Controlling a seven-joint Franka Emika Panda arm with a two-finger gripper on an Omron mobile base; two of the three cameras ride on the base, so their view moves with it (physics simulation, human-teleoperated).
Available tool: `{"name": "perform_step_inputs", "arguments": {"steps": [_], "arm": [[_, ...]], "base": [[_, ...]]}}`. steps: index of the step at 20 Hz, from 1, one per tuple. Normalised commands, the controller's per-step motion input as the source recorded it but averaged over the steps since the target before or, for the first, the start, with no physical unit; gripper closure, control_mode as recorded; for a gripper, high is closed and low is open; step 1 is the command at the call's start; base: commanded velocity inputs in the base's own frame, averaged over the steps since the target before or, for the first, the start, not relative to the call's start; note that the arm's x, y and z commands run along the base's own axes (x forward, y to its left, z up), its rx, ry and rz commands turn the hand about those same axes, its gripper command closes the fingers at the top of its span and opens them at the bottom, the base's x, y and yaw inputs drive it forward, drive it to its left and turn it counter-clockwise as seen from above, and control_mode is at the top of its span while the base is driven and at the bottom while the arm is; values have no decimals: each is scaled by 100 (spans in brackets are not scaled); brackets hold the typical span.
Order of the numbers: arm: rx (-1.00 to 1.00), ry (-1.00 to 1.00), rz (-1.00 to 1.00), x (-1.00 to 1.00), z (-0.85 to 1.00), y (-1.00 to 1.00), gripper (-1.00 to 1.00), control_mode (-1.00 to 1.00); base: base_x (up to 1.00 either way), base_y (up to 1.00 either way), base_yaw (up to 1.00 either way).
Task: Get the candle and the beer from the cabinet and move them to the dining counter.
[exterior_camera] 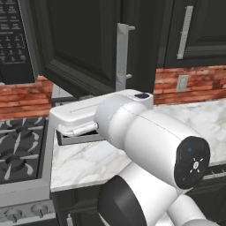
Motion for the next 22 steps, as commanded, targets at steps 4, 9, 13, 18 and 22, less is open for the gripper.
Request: {"name": "perform_step_inputs", "arguments": {"steps": [4, 9, 13, 18, 22], "arm": [[0, 0, 0, 0, 0, 0, -100, -100], [0, 0, 0, -43, 0, 0, -100, -100], [0, 0, 1, -100, 0, -9, -100, -100], [0, 0, 6, -88, 0, -82, -100, -100], [5, -2, 35, -6, 0, -100, -100, -100]], "base": [[0, 0, 0], [0, 0, 0], [0, 0, 0], [0, 0, 0], [0, 0, 0]]}}
